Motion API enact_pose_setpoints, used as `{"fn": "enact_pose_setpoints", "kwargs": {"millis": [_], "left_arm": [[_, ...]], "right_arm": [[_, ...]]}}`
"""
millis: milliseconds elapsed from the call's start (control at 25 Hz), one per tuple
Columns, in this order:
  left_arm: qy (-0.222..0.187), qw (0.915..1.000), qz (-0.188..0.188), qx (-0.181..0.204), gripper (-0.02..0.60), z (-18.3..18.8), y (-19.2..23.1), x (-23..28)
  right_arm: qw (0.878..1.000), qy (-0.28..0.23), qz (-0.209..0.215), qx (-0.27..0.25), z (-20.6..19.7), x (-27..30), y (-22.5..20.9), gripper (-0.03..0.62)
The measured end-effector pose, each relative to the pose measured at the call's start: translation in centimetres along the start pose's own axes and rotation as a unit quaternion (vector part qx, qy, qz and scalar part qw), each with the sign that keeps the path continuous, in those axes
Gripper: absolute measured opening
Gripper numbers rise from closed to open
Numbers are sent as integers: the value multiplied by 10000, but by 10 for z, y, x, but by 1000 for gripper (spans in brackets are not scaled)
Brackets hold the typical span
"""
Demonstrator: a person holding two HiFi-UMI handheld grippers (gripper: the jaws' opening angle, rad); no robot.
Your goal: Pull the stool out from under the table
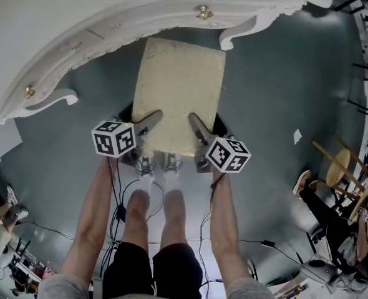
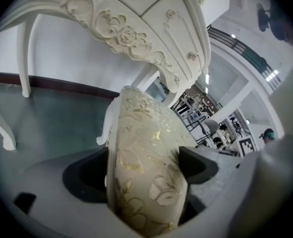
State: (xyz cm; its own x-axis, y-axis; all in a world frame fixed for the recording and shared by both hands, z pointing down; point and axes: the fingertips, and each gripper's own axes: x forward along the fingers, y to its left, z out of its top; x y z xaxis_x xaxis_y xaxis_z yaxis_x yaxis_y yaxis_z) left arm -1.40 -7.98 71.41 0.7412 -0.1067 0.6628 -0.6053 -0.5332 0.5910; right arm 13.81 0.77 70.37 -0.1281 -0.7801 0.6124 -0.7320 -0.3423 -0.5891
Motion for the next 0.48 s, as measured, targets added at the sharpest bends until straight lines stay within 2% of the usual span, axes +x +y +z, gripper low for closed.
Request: {"fn": "enact_pose_setpoints", "kwargs": {"millis": [480], "left_arm": [[637, 9937, -583, 718, 440, -19, -92, 73]], "right_arm": [[9935, -693, -651, 628, 8, -80, -91, 397]]}}
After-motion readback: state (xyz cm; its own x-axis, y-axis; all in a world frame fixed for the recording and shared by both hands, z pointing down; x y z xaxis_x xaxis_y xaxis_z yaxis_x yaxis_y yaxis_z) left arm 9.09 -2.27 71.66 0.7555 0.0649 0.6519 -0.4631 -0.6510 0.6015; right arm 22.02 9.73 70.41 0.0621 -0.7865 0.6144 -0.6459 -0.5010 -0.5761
